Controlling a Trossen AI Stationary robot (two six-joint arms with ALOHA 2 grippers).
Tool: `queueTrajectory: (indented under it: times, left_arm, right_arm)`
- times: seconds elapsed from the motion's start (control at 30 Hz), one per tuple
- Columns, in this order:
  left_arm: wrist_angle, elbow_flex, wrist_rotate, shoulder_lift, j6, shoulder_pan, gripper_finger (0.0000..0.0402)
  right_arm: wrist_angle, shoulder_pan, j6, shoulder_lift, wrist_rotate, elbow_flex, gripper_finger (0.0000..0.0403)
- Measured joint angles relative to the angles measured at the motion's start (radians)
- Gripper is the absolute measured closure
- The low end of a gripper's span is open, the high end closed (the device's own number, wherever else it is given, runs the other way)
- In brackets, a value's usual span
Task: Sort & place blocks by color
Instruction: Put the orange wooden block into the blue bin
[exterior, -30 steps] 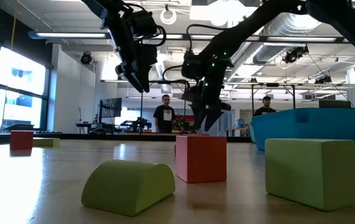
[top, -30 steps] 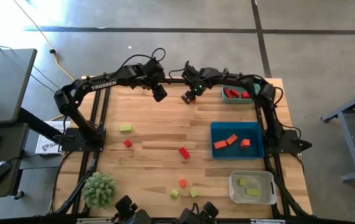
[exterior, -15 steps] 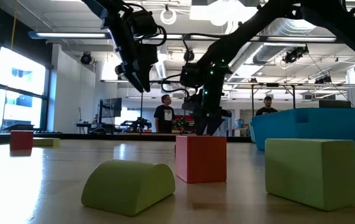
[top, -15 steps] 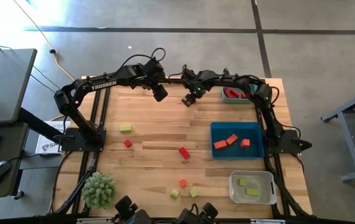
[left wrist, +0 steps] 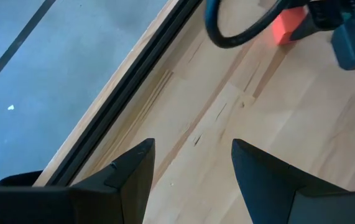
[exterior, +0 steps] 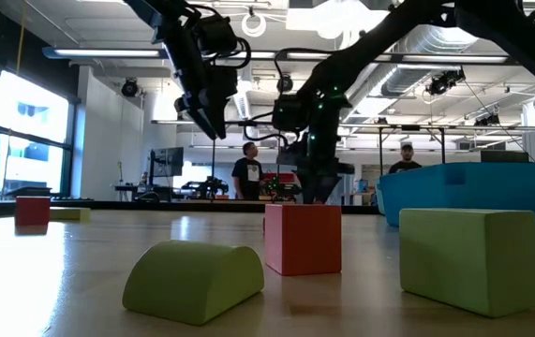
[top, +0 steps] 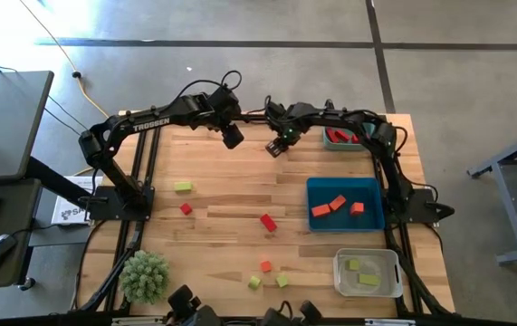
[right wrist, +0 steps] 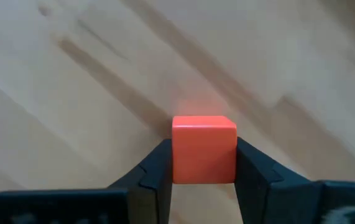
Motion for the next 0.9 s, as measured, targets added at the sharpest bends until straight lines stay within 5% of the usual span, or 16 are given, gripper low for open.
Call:
queueTrajectory:
  times: [0.3,0.9]
  left_arm:
    - [0.001,0.0,-0.001,0.0,0.055,0.0,0.02]
    - [0.01,0.0,0.002,0.0,0.116,-0.008,0.02]
  right_arm:
    - [-0.116,0.089,0.146,-0.093,0.037,-0.002,0.0297]
    - [-0.465,0.388,0.607,-0.274,0.289,-0.002,0.0297]
